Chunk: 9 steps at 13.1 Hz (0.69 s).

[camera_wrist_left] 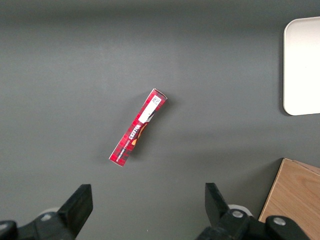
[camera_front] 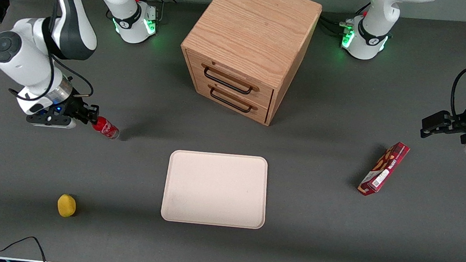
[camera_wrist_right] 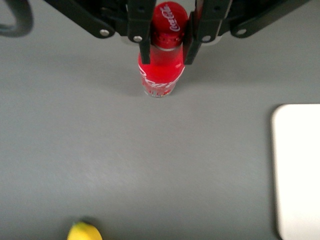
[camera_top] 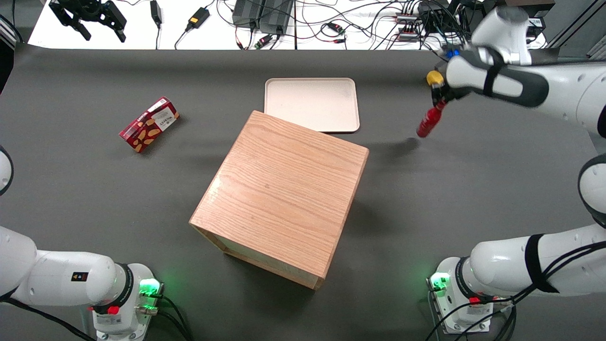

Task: Place coke bottle on tray
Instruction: 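Carry the bottle with the right gripper to the tray's edge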

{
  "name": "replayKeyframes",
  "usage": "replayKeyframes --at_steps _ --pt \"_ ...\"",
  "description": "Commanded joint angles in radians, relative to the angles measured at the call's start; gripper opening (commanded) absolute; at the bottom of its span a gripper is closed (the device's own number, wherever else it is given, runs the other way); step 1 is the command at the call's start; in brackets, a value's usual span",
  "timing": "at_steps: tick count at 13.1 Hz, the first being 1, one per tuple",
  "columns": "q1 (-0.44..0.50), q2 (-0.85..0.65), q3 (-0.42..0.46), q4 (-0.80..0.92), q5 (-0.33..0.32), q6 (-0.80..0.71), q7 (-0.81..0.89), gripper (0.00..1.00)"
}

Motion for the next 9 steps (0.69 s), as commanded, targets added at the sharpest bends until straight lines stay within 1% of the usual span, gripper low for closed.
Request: replayKeyframes --at_steps 1,3,4,5,6,7,8,9 --pt "0.021 0.198 0.048 0.336 0.003 -0.156 0.115 0.00" --pt "0.082 0.334 0.046 0.541 0.000 -0.233 0.150 0.00" --pt "0.103 0.394 0.046 0.624 -0.008 -0.236 0.172 0.00" --pt "0.140 0.446 0.041 0.692 -0.041 -0.238 0.188 0.00" --pt "0.197 0.497 0.032 0.762 -0.080 -0.256 0.233 0.00" --pt "0.246 0.558 0.023 0.841 -0.098 -0.277 0.315 0.00" --pt "0.287 0.616 0.013 0.913 -0.103 -0.300 0.378 0.00" --pt "0.336 0.664 -0.016 0.980 -0.103 -0.307 0.403 0.00"
